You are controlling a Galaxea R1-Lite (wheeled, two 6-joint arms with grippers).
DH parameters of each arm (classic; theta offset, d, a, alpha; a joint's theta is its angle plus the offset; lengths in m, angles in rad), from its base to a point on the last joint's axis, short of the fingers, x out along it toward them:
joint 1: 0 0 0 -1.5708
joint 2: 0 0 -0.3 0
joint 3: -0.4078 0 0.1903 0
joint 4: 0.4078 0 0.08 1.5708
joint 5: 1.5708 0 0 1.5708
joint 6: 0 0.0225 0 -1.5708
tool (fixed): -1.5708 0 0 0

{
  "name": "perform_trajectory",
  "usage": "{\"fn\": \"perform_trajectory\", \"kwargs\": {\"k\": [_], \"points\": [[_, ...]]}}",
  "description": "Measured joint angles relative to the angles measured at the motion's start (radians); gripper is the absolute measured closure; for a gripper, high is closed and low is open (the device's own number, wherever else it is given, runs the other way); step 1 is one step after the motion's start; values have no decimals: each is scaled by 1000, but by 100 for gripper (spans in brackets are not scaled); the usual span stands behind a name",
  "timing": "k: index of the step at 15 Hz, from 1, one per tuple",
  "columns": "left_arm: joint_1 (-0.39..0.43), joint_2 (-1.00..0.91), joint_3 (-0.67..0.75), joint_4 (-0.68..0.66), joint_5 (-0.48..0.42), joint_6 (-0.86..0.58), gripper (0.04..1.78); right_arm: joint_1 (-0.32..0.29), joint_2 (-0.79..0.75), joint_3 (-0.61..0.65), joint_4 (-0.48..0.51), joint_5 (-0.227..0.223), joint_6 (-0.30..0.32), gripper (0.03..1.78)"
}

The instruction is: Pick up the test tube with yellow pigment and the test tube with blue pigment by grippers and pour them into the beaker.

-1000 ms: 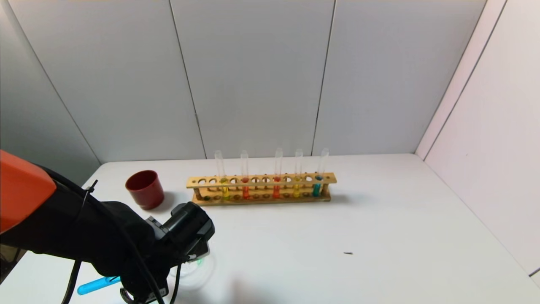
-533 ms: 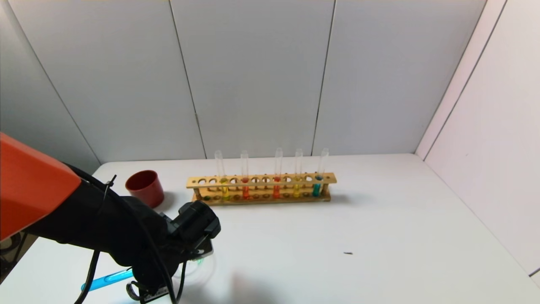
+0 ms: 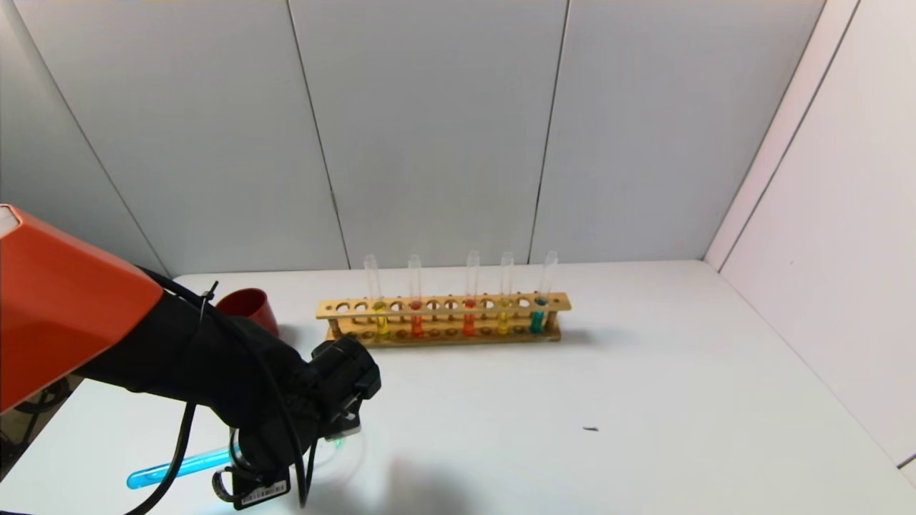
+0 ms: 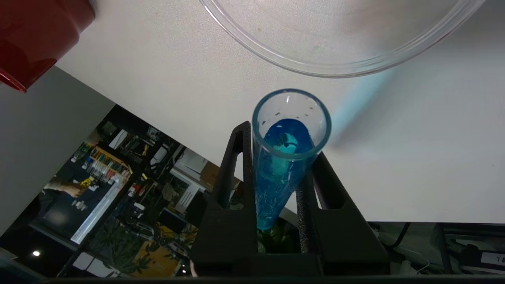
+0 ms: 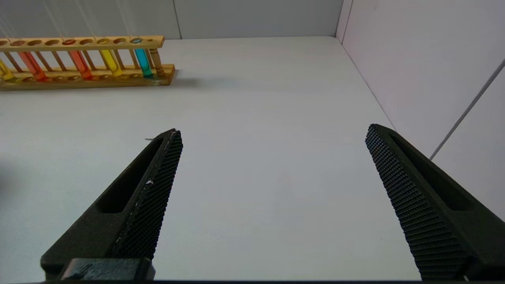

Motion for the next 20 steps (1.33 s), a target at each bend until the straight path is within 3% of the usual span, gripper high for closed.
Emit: {"fn": "perform_trajectory", "kwargs": {"k": [7, 16, 20], "points": [[1, 41, -90, 144, 0, -3, 149, 0, 0, 0, 0, 0, 0, 11], [7, 79, -137, 175, 0, 1, 149, 0, 0, 0, 0, 0, 0, 11], [13, 94, -206, 289, 13, 1, 149, 0, 0, 0, 0, 0, 0, 11]]}}
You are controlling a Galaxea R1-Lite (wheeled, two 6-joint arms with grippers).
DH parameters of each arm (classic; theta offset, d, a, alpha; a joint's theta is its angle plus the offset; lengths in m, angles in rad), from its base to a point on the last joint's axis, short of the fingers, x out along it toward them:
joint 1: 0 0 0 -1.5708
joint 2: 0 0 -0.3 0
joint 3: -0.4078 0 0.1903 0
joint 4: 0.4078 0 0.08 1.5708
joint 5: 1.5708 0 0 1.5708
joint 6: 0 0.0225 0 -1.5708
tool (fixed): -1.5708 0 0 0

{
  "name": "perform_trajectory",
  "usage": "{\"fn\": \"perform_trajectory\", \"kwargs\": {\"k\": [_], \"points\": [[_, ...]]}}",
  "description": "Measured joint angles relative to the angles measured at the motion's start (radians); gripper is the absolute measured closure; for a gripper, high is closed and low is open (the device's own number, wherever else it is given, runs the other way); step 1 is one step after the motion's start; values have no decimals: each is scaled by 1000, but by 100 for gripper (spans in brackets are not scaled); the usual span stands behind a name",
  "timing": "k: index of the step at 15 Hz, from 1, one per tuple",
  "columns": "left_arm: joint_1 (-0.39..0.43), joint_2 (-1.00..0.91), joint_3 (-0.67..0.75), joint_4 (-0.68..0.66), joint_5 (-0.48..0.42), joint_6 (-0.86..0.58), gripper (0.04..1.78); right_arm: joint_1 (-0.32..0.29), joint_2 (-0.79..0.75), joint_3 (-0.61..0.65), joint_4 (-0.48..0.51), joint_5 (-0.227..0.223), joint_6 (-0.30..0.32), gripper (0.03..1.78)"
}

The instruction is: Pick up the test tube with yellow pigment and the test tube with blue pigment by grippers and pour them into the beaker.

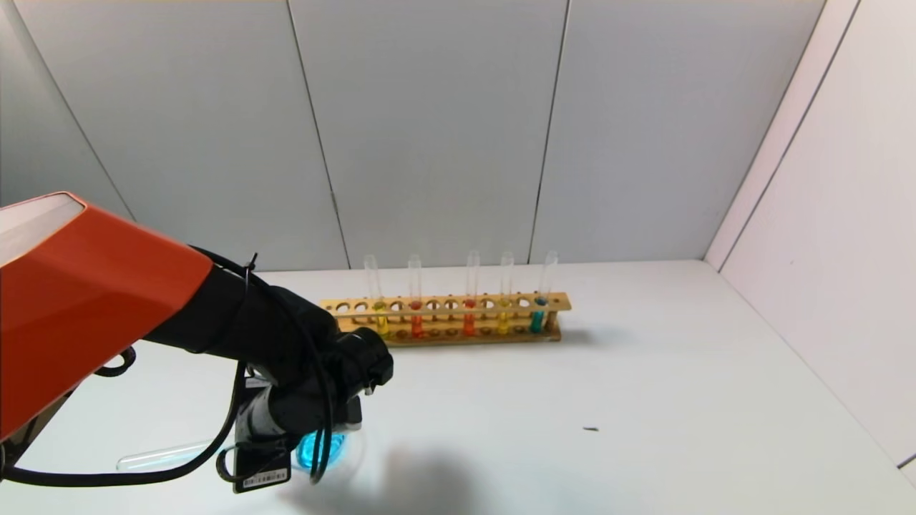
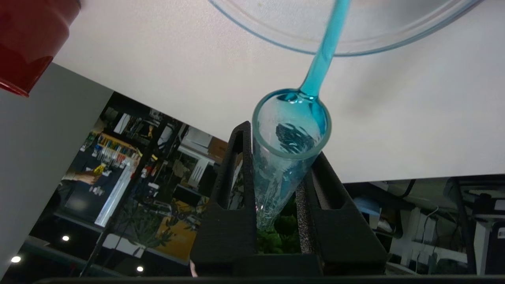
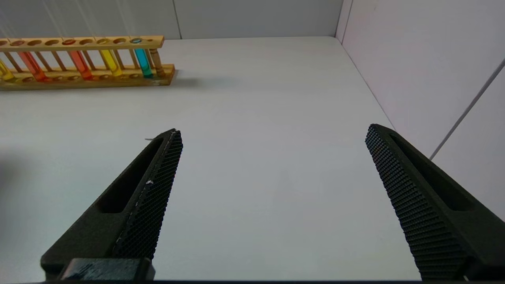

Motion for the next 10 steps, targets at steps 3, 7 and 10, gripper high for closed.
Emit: {"fn": "perform_trajectory", "kwargs": {"k": [3, 7, 10], "points": [[1, 22, -35, 51, 14, 0, 149, 0, 0, 0, 0, 0, 0, 11], [0, 48, -82, 124, 15, 2, 149, 0, 0, 0, 0, 0, 0, 11], [-7, 67, -122, 198, 16, -2, 149, 0, 0, 0, 0, 0, 0, 11]]}}
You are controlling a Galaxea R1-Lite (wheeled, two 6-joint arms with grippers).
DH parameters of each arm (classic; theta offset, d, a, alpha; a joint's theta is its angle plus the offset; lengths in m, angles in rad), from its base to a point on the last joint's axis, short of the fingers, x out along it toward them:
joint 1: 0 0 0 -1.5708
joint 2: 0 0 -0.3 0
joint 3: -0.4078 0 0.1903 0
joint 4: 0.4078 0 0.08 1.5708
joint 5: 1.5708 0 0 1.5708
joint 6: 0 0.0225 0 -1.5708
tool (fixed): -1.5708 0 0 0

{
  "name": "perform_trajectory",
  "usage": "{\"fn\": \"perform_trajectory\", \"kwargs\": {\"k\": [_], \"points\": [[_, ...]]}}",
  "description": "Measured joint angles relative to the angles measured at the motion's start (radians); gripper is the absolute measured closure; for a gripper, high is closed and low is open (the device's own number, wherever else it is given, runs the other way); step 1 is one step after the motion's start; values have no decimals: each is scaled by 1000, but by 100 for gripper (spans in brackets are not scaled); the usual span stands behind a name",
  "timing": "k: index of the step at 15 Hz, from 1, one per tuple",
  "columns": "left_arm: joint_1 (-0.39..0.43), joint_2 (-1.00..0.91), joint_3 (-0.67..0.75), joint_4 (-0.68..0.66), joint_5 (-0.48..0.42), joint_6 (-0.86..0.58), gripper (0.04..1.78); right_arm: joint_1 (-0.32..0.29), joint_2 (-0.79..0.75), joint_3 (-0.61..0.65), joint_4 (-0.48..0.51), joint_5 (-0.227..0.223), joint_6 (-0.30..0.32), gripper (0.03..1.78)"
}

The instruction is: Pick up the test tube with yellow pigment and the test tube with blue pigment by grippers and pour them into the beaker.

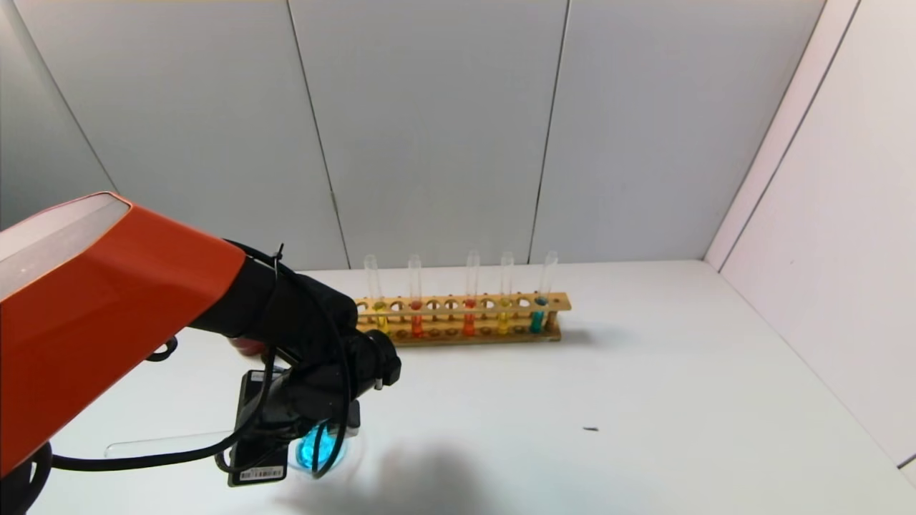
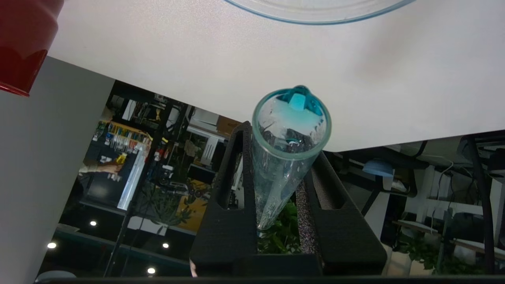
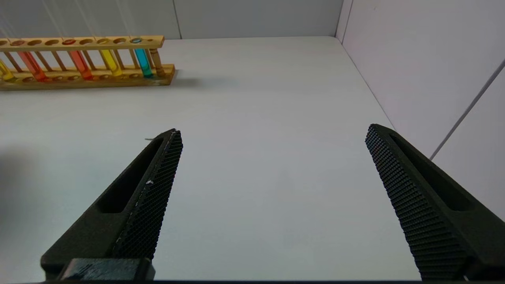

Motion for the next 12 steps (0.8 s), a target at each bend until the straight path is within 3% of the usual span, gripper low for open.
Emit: {"fn": "perform_trajectory", "kwargs": {"k": [8, 12], "points": [[-20, 40, -101, 166, 5, -8, 149, 0, 0, 0, 0, 0, 0, 11], [-23, 53, -121, 176, 6, -7, 149, 0, 0, 0, 0, 0, 0, 11]]}}
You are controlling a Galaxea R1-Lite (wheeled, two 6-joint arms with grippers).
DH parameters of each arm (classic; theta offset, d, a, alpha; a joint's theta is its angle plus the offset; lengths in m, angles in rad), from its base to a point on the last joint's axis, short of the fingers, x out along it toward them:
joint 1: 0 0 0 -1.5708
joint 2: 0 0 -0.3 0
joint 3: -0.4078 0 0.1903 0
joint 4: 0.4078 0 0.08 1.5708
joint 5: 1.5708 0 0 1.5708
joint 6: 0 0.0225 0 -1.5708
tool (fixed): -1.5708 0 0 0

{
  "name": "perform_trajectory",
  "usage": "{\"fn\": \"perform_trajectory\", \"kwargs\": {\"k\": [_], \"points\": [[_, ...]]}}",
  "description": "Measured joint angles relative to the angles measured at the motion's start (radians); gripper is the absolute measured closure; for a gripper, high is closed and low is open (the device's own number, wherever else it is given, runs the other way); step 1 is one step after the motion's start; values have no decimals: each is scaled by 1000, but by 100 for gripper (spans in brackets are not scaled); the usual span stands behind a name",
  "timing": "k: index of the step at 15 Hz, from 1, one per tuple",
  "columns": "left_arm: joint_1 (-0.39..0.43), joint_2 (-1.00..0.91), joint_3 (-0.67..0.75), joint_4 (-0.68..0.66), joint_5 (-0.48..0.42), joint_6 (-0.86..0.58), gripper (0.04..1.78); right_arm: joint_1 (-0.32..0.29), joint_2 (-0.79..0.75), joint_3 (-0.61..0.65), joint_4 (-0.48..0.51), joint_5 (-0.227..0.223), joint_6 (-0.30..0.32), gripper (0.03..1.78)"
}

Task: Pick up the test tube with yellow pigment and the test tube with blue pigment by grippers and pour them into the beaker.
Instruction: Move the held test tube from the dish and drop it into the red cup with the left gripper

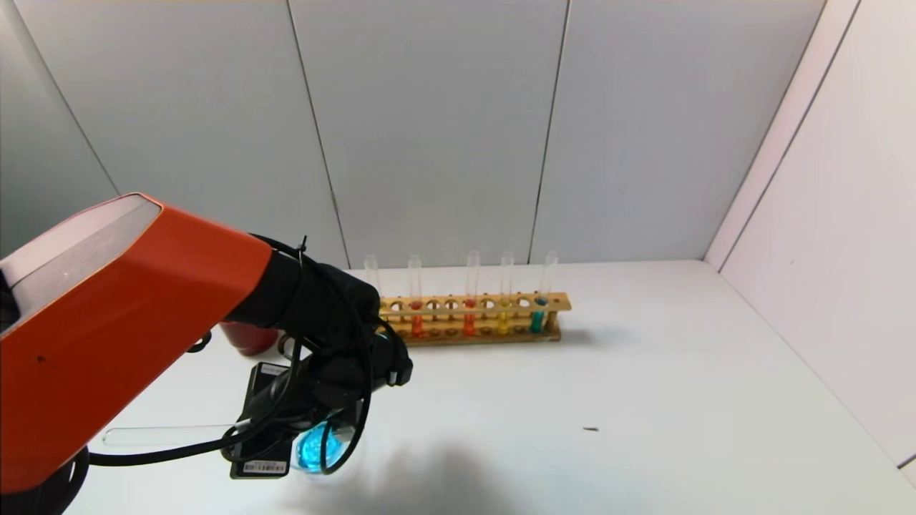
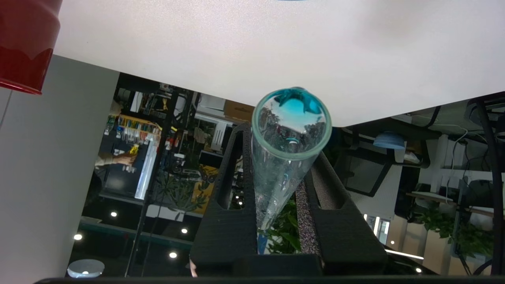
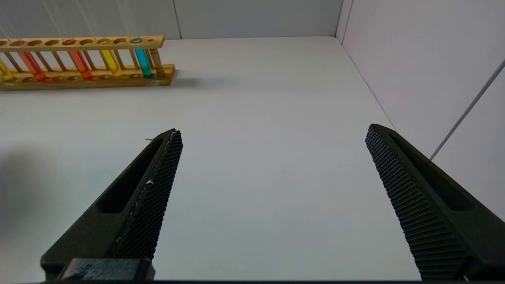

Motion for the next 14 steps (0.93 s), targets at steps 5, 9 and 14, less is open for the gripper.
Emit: {"fn": "perform_trajectory", "kwargs": {"k": [5, 9, 14], "points": [[-2, 0, -5, 7, 0, 0, 149, 0, 0, 0, 0, 0, 0, 11], [-7, 2, -6, 15, 0, 0, 149, 0, 0, 0, 0, 0, 0, 11], [-8, -9, -7, 13, -4, -5, 149, 0, 0, 0, 0, 0, 0, 11]]}}
